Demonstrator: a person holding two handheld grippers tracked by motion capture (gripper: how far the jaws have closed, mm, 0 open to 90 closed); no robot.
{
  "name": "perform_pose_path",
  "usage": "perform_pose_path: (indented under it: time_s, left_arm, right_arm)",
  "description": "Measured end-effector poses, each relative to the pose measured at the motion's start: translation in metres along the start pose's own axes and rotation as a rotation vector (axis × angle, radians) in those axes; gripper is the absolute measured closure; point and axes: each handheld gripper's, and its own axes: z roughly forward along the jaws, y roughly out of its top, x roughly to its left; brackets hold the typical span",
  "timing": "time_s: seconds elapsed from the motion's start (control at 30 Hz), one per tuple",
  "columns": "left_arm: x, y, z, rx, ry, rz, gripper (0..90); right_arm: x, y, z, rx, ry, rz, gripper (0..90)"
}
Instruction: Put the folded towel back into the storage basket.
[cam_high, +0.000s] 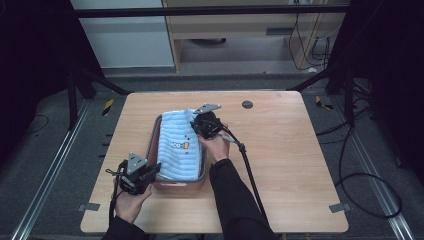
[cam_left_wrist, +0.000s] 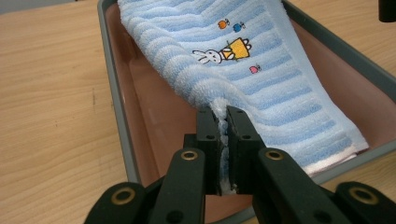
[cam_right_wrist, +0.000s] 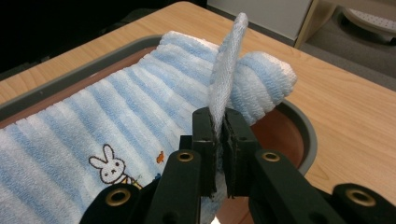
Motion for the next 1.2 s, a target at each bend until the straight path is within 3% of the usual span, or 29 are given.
perform_pose_path:
  time_s: [0.17, 0.23, 0.33, 0.47, 0.5, 0.53, 0.6, 0.73, 0.97, 1.0, 1.17, 1.2]
  left_arm:
    - [0.001, -0.001, 0.002, 0.016, 0.009, -0.003, 82.9]
    - [-0.001, -0.003, 0.003, 0.035, -0.016, -0.053, 79.0]
    - [0.002, -0.002, 0.003, 0.023, 0.003, -0.043, 74.0]
    - [0.003, 0.000, -0.001, 0.002, 0.009, -0.056, 71.3]
    - [0.001, 0.000, -0.002, 0.005, -0.009, -0.091, 70.9]
    - [0.007, 0.002, -0.004, -0.020, 0.032, -0.036, 70.6]
    - [0.008, 0.002, -0.006, -0.027, 0.037, -0.032, 70.0]
    - [0.013, 0.004, -0.012, -0.075, 0.050, -0.039, 67.8]
    - [0.021, 0.007, -0.018, -0.116, 0.040, -0.043, 60.5]
    - [0.023, 0.007, -0.019, -0.124, 0.042, -0.043, 56.4]
    - [0.036, 0.008, -0.025, -0.157, 0.045, -0.061, 48.9]
    - [0.041, 0.007, -0.025, -0.162, 0.043, -0.069, 45.1]
  right_arm:
    - [0.002, -0.007, 0.006, 0.037, -0.006, -0.014, 83.3]
    - [0.003, -0.009, 0.008, 0.055, -0.013, -0.022, 81.8]
    - [0.004, -0.012, 0.009, 0.075, -0.021, -0.049, 76.5]
    - [0.002, -0.012, 0.005, 0.056, -0.040, -0.049, 66.4]
    - [0.002, -0.012, 0.003, 0.050, -0.047, -0.053, 66.3]
    - [0.001, -0.012, 0.001, 0.040, -0.053, -0.060, 65.3]
    - [0.001, -0.011, -0.001, 0.032, -0.052, -0.058, 64.1]
    - [-0.004, -0.008, -0.021, -0.051, -0.061, -0.037, 53.6]
    - [-0.012, -0.007, -0.045, -0.109, -0.080, -0.015, 37.0]
    - [-0.017, -0.010, -0.055, -0.120, -0.099, -0.007, 31.7]
    - [-0.030, -0.022, -0.076, -0.141, -0.119, 0.020, 25.9]
    - [-0.040, -0.033, -0.091, -0.160, -0.121, 0.051, 24.5]
